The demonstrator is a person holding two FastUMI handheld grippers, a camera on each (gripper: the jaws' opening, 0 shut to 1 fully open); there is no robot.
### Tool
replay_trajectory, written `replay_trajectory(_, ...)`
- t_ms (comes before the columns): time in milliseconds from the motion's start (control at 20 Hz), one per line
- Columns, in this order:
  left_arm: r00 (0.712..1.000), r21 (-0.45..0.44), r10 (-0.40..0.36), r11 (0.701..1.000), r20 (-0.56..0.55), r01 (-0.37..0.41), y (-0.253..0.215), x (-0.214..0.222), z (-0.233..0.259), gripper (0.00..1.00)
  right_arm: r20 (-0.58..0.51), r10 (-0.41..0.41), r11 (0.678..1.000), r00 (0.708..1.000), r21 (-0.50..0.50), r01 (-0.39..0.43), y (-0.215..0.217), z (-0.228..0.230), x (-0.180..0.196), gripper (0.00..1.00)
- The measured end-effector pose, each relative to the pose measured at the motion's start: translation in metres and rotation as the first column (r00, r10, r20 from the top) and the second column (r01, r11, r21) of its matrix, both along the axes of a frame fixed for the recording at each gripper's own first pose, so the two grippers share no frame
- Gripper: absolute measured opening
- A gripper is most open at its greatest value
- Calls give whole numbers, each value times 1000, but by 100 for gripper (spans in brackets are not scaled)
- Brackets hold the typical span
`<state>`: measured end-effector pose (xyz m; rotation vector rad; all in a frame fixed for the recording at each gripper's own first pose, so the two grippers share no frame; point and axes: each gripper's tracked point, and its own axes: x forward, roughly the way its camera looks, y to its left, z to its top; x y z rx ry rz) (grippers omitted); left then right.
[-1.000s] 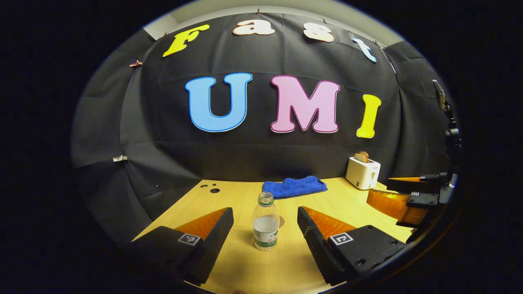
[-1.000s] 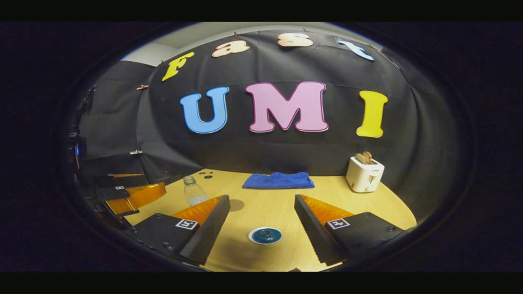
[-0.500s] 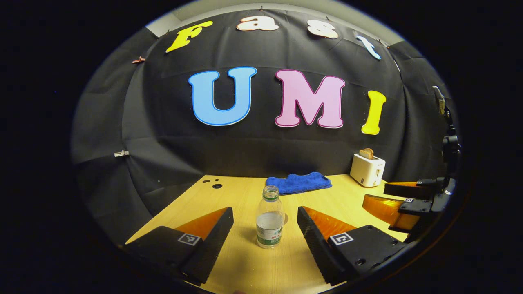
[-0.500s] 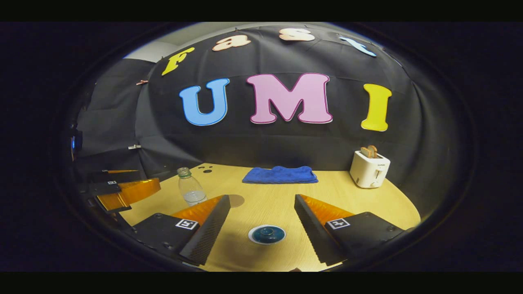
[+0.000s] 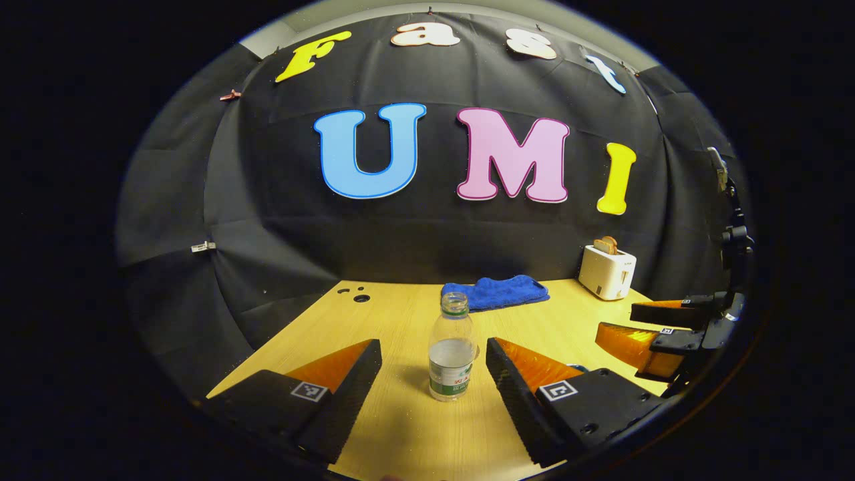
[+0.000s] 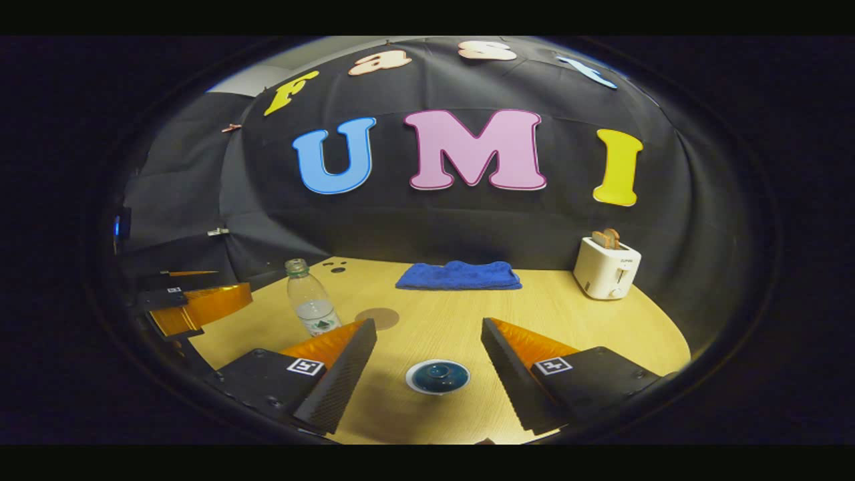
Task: Open the teacup lid with one hand, grasp the water bottle and pour water into the teacup with the other hand; after pouring, place the water bottle on the coaster and then close the teacup lid.
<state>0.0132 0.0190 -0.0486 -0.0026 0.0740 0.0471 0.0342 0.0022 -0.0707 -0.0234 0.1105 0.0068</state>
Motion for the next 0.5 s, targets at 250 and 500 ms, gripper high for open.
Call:
replay_trajectory(250, 997, -17, -22, 1000, -73, 21, -7, 18, -49, 99, -25, -28, 999, 999, -36, 27, -13, -41, 18, 98)
replay_trajectory(500, 994, -60, -37, 998, -98, 31, -8, 37, -80, 99, -13, -21, 996, 1000, -89, 19, -19, -76, 41, 98)
